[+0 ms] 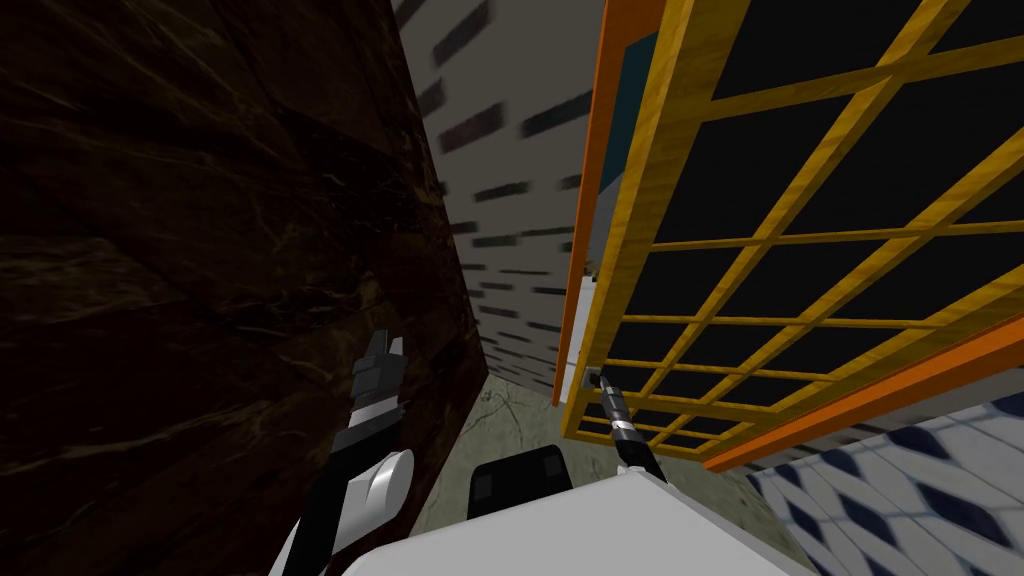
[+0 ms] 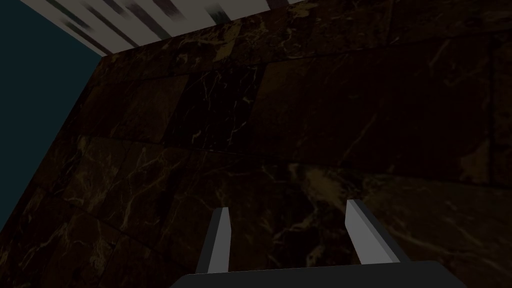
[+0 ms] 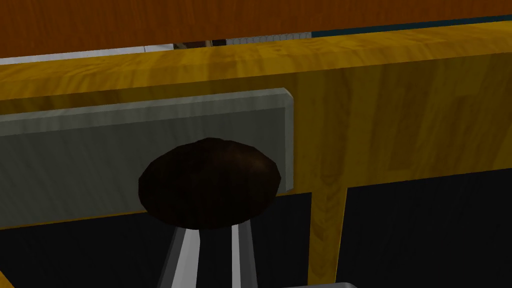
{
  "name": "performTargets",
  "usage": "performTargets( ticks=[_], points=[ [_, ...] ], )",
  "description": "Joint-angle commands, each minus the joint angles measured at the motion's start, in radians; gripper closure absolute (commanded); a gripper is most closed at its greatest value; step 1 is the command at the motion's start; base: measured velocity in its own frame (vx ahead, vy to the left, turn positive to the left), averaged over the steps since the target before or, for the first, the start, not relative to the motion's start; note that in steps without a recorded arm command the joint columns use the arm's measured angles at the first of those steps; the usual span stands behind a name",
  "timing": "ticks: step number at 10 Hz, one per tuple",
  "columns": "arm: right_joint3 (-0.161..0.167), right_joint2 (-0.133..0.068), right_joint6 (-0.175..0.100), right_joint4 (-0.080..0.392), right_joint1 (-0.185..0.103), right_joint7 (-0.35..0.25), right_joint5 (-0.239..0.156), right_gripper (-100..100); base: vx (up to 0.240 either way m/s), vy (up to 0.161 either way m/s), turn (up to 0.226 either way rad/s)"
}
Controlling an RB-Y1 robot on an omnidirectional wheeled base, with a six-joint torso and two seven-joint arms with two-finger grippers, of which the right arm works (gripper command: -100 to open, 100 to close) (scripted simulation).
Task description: Pull the door open
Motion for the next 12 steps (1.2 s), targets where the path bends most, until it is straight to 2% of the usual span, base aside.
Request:
performTargets(
  ticks=[1, 6, 7, 8, 12],
  points=[
    [0.018, 0.01, -0.007, 0.006, -0.016, -0.05, 0.001, 100, -0.058, 0.001, 0.064],
    [0.017, 0.007, -0.007, 0.02, -0.029, -0.14, -0.011, 100, -0.044, -0.004, 0.049],
    [0.017, 0.006, -0.006, 0.028, -0.035, -0.175, -0.018, 100, -0.054, -0.012, 0.068],
    [0.01, -0.006, 0.005, 0.019, -0.018, -0.19, -0.039, -100, -0.045, -0.029, 0.013],
    [0.038, -0.008, -0.001, 0.008, -0.017, -0.298, -0.085, -100, -0.048, 0.013, 0.039]
  ],
)
